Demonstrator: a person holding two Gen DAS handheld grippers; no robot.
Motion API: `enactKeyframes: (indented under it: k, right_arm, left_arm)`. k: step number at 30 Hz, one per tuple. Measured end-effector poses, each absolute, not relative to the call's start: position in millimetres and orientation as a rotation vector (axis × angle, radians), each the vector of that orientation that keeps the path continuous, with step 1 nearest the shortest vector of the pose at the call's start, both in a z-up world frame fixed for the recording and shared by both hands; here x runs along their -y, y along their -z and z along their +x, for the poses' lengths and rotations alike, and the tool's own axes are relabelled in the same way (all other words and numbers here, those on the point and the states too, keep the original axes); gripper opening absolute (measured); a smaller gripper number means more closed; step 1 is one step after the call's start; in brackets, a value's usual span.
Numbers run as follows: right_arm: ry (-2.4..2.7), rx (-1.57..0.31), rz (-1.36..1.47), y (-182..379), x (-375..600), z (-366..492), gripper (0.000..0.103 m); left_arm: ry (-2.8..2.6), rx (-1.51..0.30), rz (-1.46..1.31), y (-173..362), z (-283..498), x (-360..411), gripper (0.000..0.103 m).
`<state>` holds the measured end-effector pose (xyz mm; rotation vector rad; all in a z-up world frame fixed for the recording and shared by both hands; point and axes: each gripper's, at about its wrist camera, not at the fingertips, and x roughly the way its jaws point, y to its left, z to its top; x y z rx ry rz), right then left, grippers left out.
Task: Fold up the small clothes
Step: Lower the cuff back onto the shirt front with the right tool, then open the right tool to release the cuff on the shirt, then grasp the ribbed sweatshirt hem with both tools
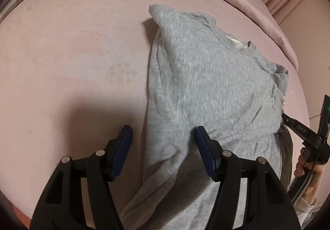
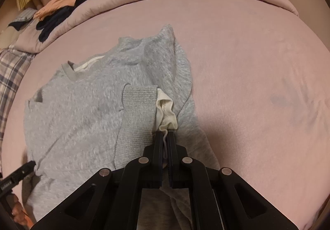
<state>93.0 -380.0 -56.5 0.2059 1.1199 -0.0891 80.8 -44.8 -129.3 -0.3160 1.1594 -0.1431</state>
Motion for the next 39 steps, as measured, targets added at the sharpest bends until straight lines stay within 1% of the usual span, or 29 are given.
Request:
enactKeyframes:
  k: [13,17,21,23,25,26,27,30,32,34,36,38,39]
  right_arm:
    - [0.108,-1.106,0.178,45,376,74,0.004]
    - [0.098,-1.093,0.175,32,379,63,0.005]
    - [0.097,-1.060,0.169,17,382,47,0.008]
    - [0.095,-1.038,0.170,8,382,40,0.016]
    - [0.090,-1.014,0.175,-1,382,31,0.040]
    - [0.087,-1.003,0.176,-4,381,28,0.044]
    - [0.081,-0.987,0.173,-8,381,22,0.047]
    - [0.067,-0.957,0.164,-17,378,8,0.048]
    - [0.054,-0.934,0.174,-23,378,-4,0.053]
    - [0.044,-0.918,0.181,-26,378,-14,0.059]
    - [0.040,-0.901,0.172,-31,376,-27,0.061]
    - [0.039,-0.880,0.160,-35,375,-39,0.066]
    - [0.037,-0.872,0.161,-37,375,-44,0.072]
  left_arm:
    - [0.128,-1.160,-0.224,125,39,60,0.062]
    - [0.129,-1.160,-0.258,120,30,56,0.062]
    - [0.123,-1.142,-0.282,111,18,51,0.062]
    - [0.122,-1.120,-0.284,104,11,50,0.063]
    - [0.126,-1.096,-0.288,97,3,50,0.065]
    - [0.125,-1.088,-0.289,94,-1,50,0.066]
    - [0.127,-1.079,-0.290,92,-7,50,0.069]
    - [0.138,-1.054,-0.284,85,-19,50,0.074]
    - [0.140,-1.038,-0.282,81,-30,51,0.078]
    - [0.149,-1.020,-0.281,78,-40,52,0.082]
    - [0.154,-1.000,-0.277,75,-50,51,0.084]
    - [0.152,-0.986,-0.274,75,-59,51,0.086]
    - [0.152,-0.984,-0.273,76,-63,50,0.086]
